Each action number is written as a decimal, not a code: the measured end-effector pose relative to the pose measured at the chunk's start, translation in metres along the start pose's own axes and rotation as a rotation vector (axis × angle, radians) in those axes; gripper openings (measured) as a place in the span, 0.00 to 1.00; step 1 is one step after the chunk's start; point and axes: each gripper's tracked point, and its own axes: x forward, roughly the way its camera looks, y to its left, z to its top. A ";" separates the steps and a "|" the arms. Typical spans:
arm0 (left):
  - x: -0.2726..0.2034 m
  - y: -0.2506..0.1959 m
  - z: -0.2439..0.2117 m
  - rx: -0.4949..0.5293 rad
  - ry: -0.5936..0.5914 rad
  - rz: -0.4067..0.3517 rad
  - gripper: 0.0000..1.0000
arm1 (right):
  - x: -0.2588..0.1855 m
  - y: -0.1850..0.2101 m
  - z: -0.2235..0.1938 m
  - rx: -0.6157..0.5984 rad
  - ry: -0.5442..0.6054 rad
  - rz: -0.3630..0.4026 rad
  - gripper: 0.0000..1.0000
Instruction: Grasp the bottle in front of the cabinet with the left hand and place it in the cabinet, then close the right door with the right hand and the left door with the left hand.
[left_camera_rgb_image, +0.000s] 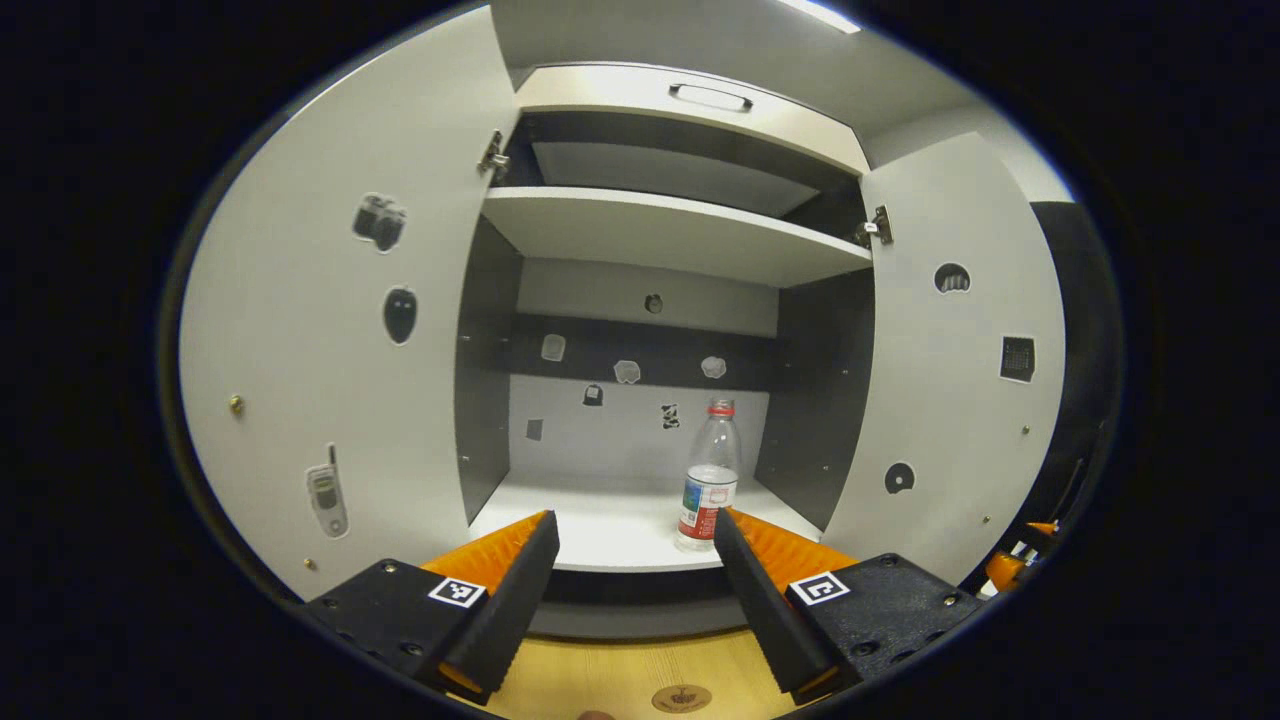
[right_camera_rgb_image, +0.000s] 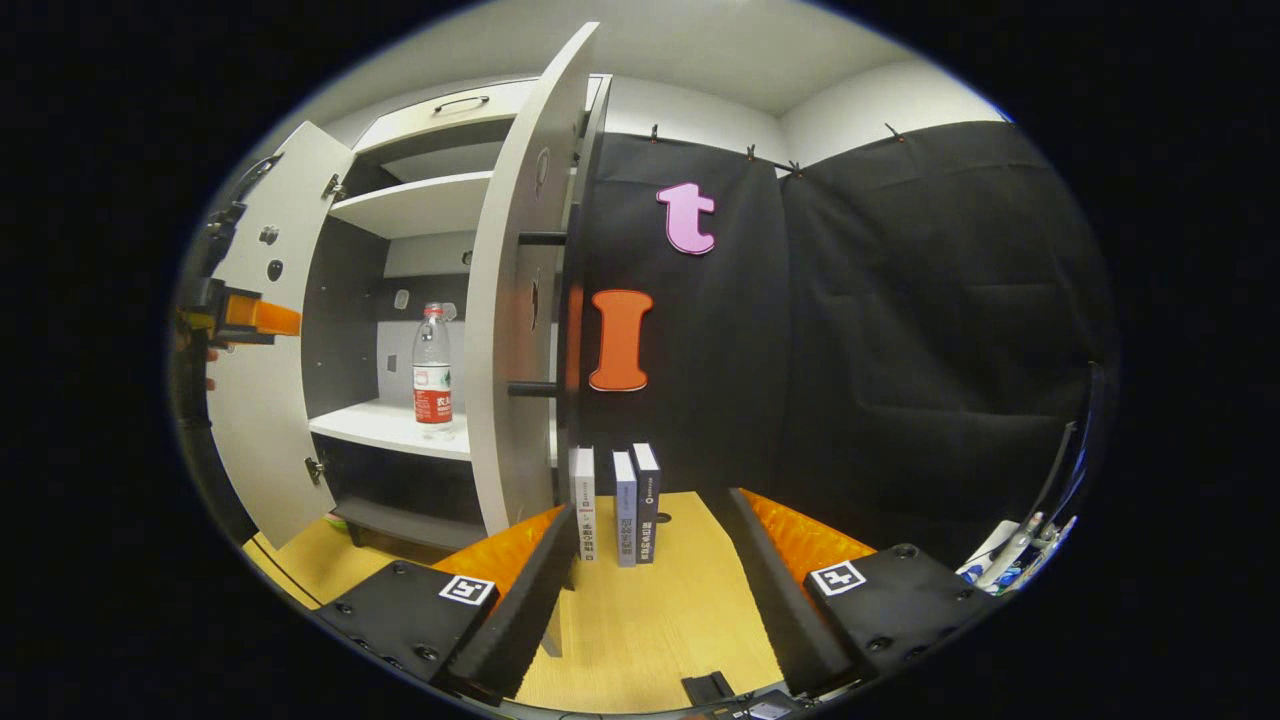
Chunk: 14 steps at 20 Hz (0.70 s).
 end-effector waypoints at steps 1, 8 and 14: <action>-0.014 0.008 0.002 -0.012 -0.017 0.010 0.94 | 0.006 0.002 0.001 0.001 -0.003 0.008 0.98; -0.090 0.052 0.012 0.025 -0.092 0.118 0.95 | 0.029 0.018 0.001 -0.008 0.002 0.050 0.98; -0.115 0.062 0.016 0.021 -0.126 0.138 0.95 | 0.030 0.022 0.005 -0.062 -0.009 0.032 0.95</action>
